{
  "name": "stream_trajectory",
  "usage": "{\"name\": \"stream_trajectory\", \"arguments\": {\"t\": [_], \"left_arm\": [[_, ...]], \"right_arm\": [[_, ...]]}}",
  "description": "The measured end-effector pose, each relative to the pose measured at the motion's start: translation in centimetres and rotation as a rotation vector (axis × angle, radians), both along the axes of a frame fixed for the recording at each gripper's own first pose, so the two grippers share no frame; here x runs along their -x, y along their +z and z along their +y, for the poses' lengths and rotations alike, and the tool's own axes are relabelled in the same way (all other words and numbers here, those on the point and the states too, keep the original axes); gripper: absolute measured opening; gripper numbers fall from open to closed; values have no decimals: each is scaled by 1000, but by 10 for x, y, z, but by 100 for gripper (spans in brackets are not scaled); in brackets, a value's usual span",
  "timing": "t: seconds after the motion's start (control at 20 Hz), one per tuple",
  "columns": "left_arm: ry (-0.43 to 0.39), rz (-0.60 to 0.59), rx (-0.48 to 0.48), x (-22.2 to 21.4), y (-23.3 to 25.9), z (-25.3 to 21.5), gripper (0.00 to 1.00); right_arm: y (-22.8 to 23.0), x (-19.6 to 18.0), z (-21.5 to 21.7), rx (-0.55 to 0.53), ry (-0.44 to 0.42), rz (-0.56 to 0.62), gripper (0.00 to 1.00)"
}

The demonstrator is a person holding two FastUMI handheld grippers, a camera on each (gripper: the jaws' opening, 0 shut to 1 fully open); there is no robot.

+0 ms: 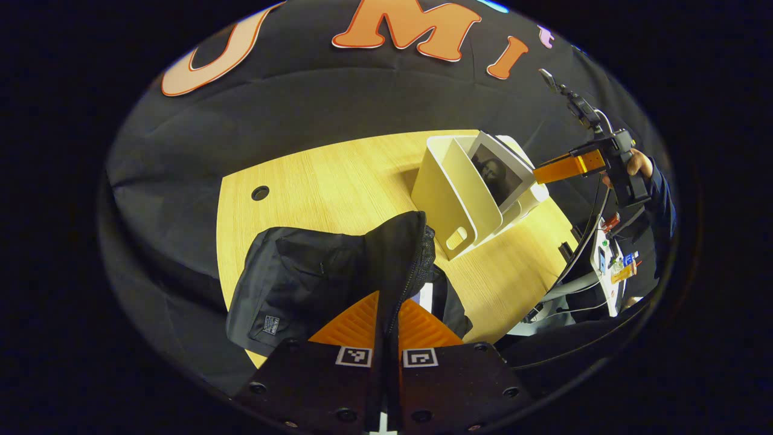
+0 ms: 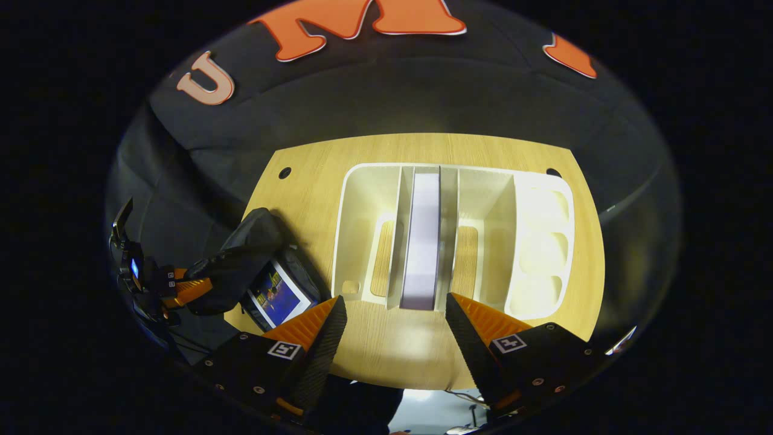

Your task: Open the schoolbag, grab two books from the bookshelf and put them into the schoolbag.

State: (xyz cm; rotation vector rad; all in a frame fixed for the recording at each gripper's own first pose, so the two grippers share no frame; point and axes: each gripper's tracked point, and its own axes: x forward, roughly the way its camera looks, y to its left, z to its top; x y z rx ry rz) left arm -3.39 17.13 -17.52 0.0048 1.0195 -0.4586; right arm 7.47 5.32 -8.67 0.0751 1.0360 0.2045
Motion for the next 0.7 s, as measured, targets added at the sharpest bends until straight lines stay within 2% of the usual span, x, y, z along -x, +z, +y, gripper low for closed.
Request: {"name": "stream_trajectory", "arguments": {"t": [0.25,0.35,0.6,0.7], "left_arm": [[17,1,1,-1,0,0,5],[27,1,1,1,1,1,5],[44,2,7,2,0,3,5],[37,-2,2,2,1,3,5]], "right_arm": [[-12,-35,-3,31,-3,41,99],[-23,-49,-9,47,-34,58,97],[-42,-60,-14,68,-63,129,82],[-48,-62,-15,75,-103,155,74]]}}
